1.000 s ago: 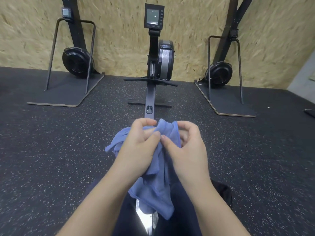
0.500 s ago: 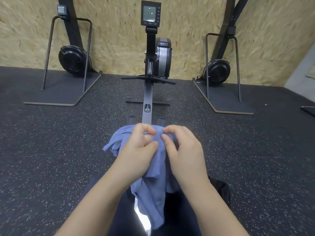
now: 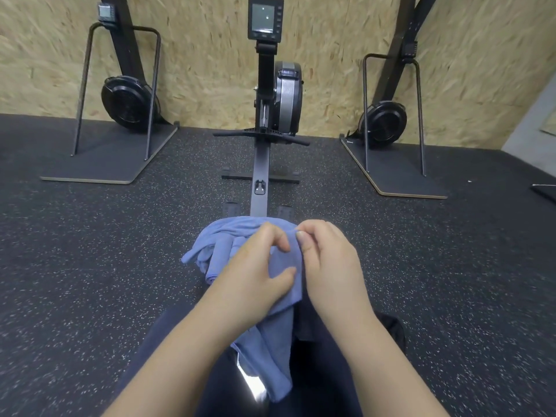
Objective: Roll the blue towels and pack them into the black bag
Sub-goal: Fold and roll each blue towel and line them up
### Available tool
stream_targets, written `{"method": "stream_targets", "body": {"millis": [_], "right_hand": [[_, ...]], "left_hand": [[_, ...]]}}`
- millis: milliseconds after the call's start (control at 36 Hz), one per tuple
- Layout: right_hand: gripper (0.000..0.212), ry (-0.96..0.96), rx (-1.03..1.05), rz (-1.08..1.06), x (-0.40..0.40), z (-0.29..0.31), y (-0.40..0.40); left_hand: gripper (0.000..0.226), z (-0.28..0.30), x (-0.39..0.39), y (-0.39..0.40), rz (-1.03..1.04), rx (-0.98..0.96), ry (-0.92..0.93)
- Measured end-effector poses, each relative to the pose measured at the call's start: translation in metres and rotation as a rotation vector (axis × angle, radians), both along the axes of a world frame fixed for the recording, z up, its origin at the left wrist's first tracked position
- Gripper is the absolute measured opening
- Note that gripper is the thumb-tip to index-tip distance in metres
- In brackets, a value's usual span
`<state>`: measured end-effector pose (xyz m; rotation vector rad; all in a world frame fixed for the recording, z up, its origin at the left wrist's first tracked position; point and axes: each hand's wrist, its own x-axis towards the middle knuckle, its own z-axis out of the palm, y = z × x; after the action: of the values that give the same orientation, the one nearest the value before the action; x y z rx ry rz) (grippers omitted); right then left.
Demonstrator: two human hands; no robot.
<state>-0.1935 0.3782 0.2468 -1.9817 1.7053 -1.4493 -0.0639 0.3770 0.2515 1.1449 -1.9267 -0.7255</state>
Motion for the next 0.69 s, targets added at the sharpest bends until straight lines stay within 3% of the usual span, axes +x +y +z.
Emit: {"method": "stream_targets", "body": {"millis": [139,250,472,639,694], "right_hand": [[0.013,-0.066,0.05,0.067,-0.003,0.005,0.003],[0.023,-0.12,0.108,0.089,-0.002,0.009,0.007],[0.026,-0.152,0.148,0.099,-0.004,0.011,0.007],[0.009,-0.194,0.186,0.011,-0.01,0.006,0.005],[0.019,-0.28,0.224,0.015,-0.011,0.005,0.005]], "left_hand": [[0.039,-0.001,0.0,0.002,0.054,0.004,-0.067],[0.045,-0.003,-0.002,0.001,0.077,-0.013,-0.098],[0.011,-0.007,0.001,-0.005,0.032,-0.093,-0.08],[0.016,-0.002,0.006,-0.006,0.082,-0.061,0.033],[0.013,0.0,0.006,-0.005,0.095,-0.032,0.075]]}}
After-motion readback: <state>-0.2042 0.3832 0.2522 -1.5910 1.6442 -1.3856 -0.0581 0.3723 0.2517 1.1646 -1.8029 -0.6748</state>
